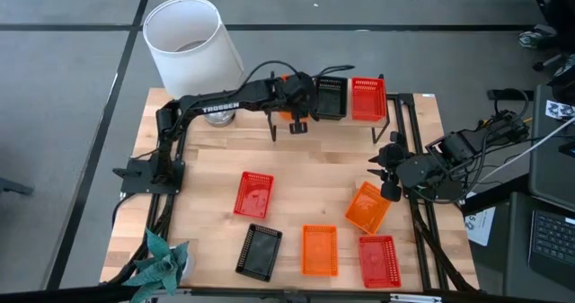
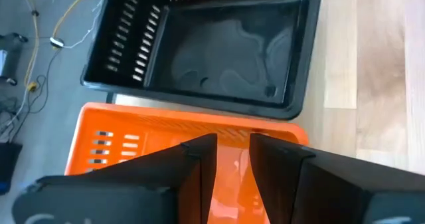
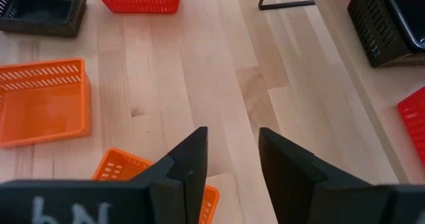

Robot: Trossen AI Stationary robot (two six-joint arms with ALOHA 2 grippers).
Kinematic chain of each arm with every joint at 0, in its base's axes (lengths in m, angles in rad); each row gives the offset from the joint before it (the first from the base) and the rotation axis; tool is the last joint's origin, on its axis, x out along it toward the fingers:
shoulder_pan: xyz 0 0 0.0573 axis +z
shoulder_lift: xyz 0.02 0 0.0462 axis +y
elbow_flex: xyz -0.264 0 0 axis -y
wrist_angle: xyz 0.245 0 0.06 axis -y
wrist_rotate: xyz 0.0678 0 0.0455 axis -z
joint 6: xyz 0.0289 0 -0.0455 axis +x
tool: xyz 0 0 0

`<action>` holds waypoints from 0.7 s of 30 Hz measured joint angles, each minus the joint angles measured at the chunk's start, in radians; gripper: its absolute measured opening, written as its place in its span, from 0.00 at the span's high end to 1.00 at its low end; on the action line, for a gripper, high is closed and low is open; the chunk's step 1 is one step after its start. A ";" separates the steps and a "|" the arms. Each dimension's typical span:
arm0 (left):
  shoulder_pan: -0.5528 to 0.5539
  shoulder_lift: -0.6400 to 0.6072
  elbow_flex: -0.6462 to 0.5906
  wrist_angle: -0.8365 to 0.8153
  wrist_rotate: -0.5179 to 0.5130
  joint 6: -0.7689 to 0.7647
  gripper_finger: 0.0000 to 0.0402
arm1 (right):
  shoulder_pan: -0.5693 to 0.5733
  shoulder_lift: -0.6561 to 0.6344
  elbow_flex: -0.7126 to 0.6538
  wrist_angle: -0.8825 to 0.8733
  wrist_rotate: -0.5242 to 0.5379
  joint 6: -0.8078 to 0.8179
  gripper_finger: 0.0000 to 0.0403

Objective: Stack baskets on shelf by color
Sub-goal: Put the top left orange bin on the shelf, then adjust the stacked black bins on the shelf

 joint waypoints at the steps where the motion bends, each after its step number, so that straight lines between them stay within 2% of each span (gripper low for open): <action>1: -0.002 0.000 0.000 0.001 0.000 0.000 0.79 | 0.000 0.000 0.000 0.000 0.000 0.000 0.67; 6: -0.002 0.000 0.000 -0.001 -0.008 0.000 0.79 | 0.000 0.000 0.000 0.000 0.000 0.001 0.67; 9: -0.009 -0.002 0.001 -0.003 -0.059 0.001 0.79 | 0.000 0.000 0.000 0.000 0.000 0.001 0.67; 12: -0.022 -0.004 0.044 0.000 -0.073 0.007 0.79 | 0.000 0.000 0.000 -0.002 0.000 0.001 0.67; 16: -0.047 -0.004 0.105 0.039 -0.029 0.050 0.79 | 0.000 0.000 0.000 -0.003 0.000 0.001 0.67; 21: -0.046 0.048 0.119 0.106 0.067 0.046 0.79 | 0.000 0.000 0.000 -0.008 0.004 0.004 0.67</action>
